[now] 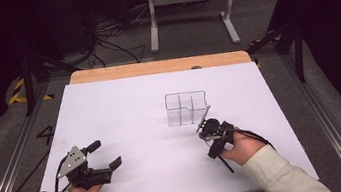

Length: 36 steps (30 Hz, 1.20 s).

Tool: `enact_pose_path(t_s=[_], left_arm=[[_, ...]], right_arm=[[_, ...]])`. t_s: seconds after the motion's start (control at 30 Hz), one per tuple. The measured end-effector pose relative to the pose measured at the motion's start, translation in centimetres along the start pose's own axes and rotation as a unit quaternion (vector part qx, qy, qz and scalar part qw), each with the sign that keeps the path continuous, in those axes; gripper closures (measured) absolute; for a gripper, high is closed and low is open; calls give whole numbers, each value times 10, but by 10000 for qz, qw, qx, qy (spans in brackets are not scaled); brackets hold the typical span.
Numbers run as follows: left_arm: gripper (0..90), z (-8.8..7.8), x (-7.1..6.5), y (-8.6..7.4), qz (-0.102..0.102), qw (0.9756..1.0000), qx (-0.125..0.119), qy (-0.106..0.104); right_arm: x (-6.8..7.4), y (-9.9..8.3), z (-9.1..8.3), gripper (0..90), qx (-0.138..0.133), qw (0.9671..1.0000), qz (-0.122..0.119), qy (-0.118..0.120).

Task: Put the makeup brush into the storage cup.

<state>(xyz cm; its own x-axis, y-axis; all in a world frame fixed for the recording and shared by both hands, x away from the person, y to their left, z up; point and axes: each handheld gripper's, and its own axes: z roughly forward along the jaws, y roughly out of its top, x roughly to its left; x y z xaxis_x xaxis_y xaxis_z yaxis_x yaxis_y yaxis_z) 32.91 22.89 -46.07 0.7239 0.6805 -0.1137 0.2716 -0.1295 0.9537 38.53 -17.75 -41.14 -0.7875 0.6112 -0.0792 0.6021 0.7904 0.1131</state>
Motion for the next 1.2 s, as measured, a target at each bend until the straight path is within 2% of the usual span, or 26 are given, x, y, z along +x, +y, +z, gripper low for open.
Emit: enact_pose_path(t_s=[0.3, 0.67, 0.9, 1.2], left_arm=[[34, 0, -1, 0, -9, 10000, 14, -1], [37, 1, 0, 0, -8, 10000, 19, -3], [38, 0, -1, 0, -14, 10000, 21, -16], [39, 1, 0, 0, -32, 10000, 19, -22]], right_arm=[[5, 2, 4, 517, 139, 9998, -98, -123], [6, 1, 7, 648, 265, 9995, -157, -72], [6, 1, 8, 767, 269, 9994, -162, 137], [-1, 1, 8, 834, 303, 9989, -39, 358]])
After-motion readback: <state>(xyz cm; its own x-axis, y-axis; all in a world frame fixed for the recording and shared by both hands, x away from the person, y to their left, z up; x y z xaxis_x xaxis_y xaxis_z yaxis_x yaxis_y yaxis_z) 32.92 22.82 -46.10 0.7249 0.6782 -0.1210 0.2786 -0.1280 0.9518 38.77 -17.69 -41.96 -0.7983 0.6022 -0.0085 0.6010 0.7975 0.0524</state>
